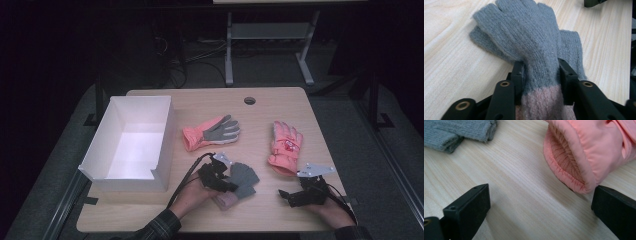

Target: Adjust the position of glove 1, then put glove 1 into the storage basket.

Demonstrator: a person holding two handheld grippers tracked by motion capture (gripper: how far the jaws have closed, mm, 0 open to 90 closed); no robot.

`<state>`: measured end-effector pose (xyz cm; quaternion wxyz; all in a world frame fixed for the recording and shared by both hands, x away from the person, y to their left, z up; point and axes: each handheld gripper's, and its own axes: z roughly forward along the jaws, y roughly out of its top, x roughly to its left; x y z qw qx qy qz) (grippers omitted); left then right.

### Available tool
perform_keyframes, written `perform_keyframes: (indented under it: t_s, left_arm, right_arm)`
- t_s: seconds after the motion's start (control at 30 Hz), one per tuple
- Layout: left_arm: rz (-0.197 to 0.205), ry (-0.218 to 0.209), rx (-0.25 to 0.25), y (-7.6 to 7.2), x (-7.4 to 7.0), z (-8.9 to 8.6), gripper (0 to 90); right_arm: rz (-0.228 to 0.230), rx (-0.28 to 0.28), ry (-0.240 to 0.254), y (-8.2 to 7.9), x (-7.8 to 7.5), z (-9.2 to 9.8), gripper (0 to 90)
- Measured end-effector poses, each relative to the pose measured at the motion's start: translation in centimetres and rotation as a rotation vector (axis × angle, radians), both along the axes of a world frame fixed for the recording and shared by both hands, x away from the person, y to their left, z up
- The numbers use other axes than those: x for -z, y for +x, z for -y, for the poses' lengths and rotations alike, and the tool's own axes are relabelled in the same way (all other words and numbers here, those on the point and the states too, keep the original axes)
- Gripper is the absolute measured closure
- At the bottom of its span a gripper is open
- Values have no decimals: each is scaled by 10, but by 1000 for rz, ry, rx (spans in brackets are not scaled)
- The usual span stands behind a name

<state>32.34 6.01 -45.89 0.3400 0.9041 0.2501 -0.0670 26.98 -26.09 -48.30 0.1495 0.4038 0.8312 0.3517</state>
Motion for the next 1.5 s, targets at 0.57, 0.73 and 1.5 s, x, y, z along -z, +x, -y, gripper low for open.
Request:
perform_keyframes:
  t_s: [0.57,0.73,1.5]
  left_arm:
    - [-30,-53,44,4,-10,1,679]
    - [-22,-64,49,5,-18,0,681]
    - [48,-113,8,16,-82,-18,680]
  right_arm:
    - [0,0,0,0,0,0,17]
    - [0,-1,-1,0,0,0,17]
    - [0,0,0,0,0,0,17]
